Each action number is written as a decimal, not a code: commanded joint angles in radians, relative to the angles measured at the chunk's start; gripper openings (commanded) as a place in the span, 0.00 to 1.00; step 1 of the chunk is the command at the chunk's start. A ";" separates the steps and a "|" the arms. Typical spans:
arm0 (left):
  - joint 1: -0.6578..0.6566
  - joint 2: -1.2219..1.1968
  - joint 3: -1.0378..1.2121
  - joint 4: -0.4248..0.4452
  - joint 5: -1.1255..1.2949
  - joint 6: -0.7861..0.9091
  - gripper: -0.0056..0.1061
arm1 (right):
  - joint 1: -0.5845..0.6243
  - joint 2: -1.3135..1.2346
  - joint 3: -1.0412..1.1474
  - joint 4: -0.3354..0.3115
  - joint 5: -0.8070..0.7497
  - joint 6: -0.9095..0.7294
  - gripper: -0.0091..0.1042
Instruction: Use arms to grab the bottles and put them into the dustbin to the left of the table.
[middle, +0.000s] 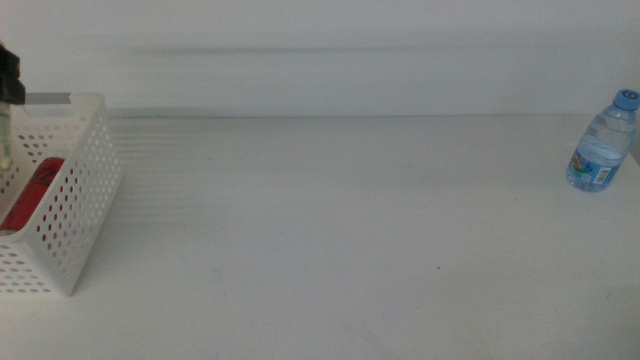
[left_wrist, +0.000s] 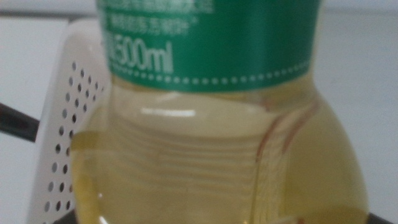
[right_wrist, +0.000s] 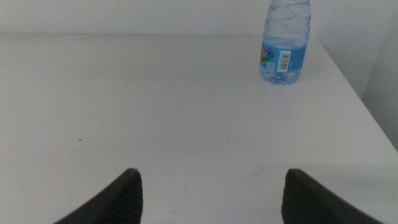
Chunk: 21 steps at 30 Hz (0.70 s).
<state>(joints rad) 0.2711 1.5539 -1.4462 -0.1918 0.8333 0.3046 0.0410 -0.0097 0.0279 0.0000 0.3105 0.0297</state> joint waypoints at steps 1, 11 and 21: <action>0.011 0.011 -0.103 0.001 -0.016 0.014 0.01 | -0.005 -0.027 -0.008 -0.005 -0.074 -0.012 0.60; 0.011 0.202 -0.166 0.100 0.027 0.014 0.01 | -0.005 -0.027 -0.008 -0.005 -0.074 -0.012 0.60; 0.011 0.271 -0.166 0.158 0.141 0.014 0.01 | -0.005 -0.027 -0.008 -0.005 -0.074 -0.012 0.60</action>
<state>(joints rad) 0.2825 1.8929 -1.5651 -0.0432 0.9968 0.3235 0.0410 -0.0097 0.0279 0.0000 0.3105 0.0297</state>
